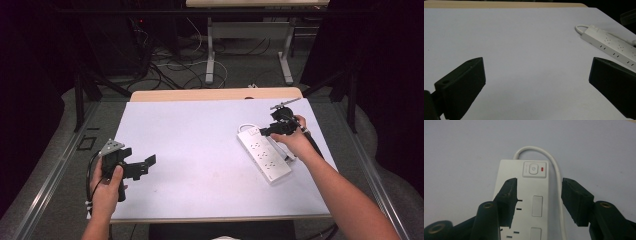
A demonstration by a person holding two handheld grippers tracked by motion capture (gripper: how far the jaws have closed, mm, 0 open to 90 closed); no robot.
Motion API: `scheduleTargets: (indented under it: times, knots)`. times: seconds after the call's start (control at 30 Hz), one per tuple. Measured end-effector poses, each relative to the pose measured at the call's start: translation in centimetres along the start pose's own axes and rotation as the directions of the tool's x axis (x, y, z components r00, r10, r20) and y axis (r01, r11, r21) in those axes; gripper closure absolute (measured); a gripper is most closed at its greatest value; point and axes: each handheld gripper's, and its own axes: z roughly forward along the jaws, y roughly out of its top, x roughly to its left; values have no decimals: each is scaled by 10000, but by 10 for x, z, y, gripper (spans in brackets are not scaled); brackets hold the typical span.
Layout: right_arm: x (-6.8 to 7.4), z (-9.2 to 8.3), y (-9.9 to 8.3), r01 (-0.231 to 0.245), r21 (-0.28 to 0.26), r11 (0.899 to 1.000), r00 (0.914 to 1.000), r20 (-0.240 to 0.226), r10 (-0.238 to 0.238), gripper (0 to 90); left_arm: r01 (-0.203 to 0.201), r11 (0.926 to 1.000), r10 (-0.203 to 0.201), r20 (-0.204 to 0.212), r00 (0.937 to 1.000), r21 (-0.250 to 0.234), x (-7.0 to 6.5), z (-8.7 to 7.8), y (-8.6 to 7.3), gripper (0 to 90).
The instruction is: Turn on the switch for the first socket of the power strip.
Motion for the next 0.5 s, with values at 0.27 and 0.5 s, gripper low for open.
scheduleTargets:
  times: [0.27, 0.5]
  knots:
    - [2, 6, -1, 259, 268, 9993, 9994, 212, -265, 474, -37, 10000, 37, -2, 10000, 23, 0, 0, 0, 8]
    - [4, 10, -2, 337, 335, 9989, 9993, 144, -342, 541, -65, 10000, 65, -15, 10000, 60, 0, 0, 0, 8]
